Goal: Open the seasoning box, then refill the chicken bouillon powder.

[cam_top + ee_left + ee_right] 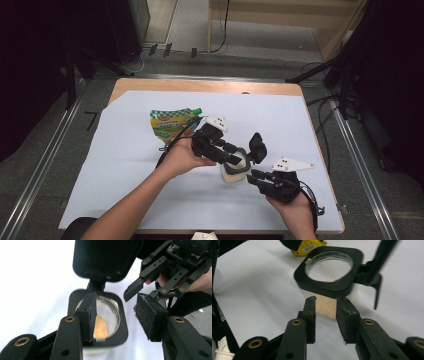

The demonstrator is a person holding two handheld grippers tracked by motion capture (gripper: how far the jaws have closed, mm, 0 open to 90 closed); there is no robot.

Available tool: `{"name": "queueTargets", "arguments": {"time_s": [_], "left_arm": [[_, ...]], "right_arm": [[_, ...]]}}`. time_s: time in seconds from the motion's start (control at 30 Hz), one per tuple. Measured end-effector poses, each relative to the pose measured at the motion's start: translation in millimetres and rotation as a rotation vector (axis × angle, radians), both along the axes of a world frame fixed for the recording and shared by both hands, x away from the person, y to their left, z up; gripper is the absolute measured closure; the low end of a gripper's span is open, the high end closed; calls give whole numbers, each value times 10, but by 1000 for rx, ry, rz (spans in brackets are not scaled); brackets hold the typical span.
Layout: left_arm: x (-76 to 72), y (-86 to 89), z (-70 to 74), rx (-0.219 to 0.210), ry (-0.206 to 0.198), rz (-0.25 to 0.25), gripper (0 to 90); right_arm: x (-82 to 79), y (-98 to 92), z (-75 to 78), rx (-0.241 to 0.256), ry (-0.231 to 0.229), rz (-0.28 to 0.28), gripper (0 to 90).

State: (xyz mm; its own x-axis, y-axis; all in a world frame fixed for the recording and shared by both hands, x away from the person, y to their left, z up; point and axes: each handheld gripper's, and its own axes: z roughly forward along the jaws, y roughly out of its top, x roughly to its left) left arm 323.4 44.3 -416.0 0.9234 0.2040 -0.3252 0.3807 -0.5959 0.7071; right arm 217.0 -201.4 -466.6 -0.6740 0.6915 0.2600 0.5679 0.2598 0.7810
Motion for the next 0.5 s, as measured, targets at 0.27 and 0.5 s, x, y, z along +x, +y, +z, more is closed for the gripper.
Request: {"name": "queueTargets", "arguments": {"time_s": [0.27, 0.5], "left_arm": [[-48, 209, 60, 0, -9, 14, 497], [-30, 384, 70, 1, 12, 55, 474]], "right_arm": [[-11, 162, 16, 30, 26, 40, 581], [-24, 257, 34, 11, 1, 80, 561]]}}
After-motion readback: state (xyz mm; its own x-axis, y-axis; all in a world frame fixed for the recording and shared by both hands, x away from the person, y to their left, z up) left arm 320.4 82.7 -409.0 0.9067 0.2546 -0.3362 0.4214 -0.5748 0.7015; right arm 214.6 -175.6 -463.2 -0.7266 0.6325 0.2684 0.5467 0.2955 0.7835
